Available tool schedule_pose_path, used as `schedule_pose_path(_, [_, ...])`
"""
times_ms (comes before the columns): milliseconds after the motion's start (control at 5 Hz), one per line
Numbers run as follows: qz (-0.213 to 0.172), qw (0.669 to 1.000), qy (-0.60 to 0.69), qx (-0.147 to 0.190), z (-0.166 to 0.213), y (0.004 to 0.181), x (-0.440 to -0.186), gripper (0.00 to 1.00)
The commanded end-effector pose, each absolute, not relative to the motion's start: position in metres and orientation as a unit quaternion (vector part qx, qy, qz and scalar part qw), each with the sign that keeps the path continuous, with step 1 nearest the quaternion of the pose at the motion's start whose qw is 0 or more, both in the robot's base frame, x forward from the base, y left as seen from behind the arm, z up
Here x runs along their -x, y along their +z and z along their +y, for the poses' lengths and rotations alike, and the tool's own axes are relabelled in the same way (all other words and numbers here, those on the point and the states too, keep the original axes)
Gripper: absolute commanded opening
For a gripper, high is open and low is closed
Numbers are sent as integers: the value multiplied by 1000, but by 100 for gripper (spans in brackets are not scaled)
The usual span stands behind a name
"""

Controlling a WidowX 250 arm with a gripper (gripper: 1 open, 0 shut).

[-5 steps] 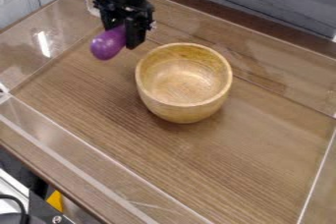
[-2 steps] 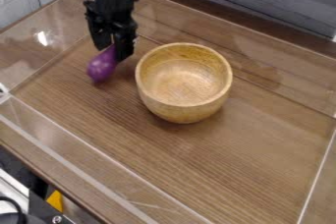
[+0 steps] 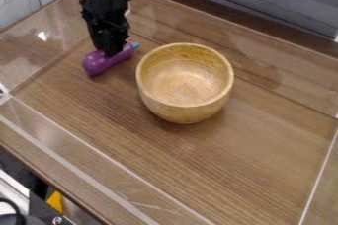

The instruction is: Remove the purple eggplant from inside the brown bowl and put it on the table

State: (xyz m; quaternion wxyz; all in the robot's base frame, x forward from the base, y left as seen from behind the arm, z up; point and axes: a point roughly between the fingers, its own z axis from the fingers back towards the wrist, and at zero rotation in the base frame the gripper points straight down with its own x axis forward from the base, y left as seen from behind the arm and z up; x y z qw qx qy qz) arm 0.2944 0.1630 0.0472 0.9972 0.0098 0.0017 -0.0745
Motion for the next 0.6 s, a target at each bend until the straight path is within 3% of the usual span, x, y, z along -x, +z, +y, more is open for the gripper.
schedule_pose_path(0, [-14, 998, -64, -26, 171, 64, -302, 0])
schedule_pose_path(400, [-14, 999, -37, -30, 170, 62, -317, 0])
